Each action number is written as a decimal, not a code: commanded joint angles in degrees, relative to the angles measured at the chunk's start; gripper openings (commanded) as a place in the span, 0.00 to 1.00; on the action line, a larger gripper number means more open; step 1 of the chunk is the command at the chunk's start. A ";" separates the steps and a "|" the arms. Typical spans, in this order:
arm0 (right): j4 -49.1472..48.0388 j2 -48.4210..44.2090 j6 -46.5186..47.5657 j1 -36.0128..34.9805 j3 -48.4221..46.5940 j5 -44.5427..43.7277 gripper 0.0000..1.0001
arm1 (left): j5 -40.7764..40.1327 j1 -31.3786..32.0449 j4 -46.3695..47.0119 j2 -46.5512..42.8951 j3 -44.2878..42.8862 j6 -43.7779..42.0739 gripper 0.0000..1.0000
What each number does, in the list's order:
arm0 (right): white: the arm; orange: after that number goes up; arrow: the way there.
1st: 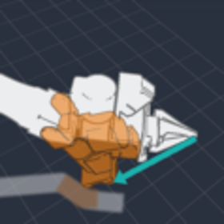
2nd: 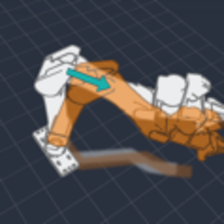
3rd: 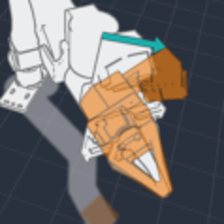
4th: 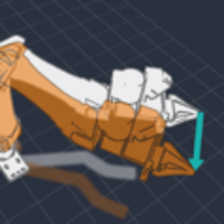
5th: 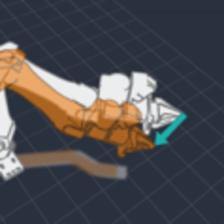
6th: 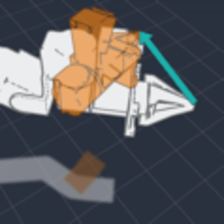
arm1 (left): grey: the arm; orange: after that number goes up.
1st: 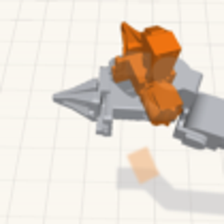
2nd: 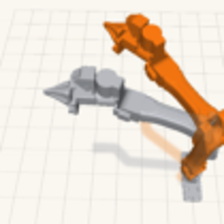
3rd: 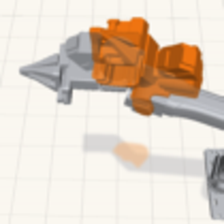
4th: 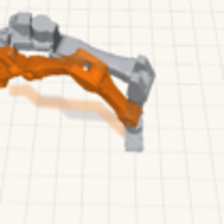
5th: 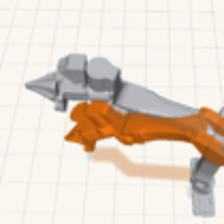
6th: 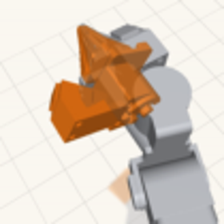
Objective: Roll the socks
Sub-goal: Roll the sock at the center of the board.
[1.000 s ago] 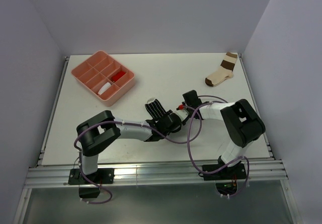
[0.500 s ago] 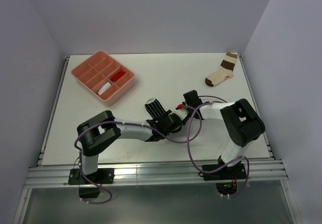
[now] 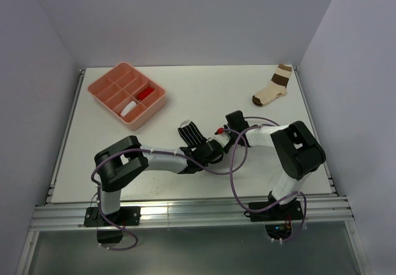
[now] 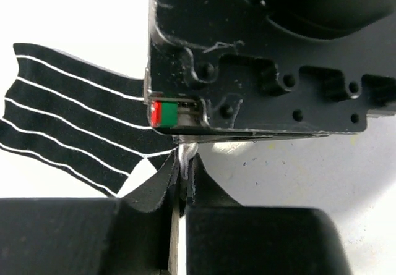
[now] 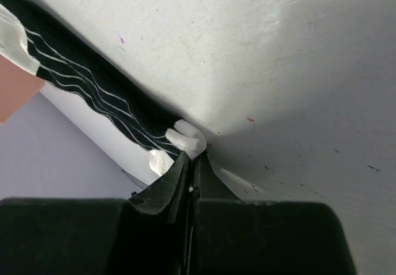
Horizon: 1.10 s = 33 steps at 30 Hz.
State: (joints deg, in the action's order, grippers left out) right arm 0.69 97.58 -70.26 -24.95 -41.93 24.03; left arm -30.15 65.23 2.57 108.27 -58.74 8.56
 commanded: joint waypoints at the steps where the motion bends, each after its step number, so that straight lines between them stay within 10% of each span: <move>1: 0.28 -0.81 3.63 0.69 -0.34 -1.88 0.00 | 3.25 -0.19 -6.96 -1.13 1.61 2.42 0.00; 18: 1.68 -16.19 12.60 0.78 -2.45 -9.79 0.44 | 30.58 -11.61 -5.65 -10.45 4.24 14.11 0.00; 33: -6.84 -25.42 16.99 0.08 9.75 -11.64 0.43 | 56.68 -23.74 0.68 -9.66 4.86 27.56 0.00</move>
State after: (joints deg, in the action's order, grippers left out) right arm -1.65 74.67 -55.51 -24.56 -34.06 13.58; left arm 18.31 43.27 -0.25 99.94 -53.45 31.62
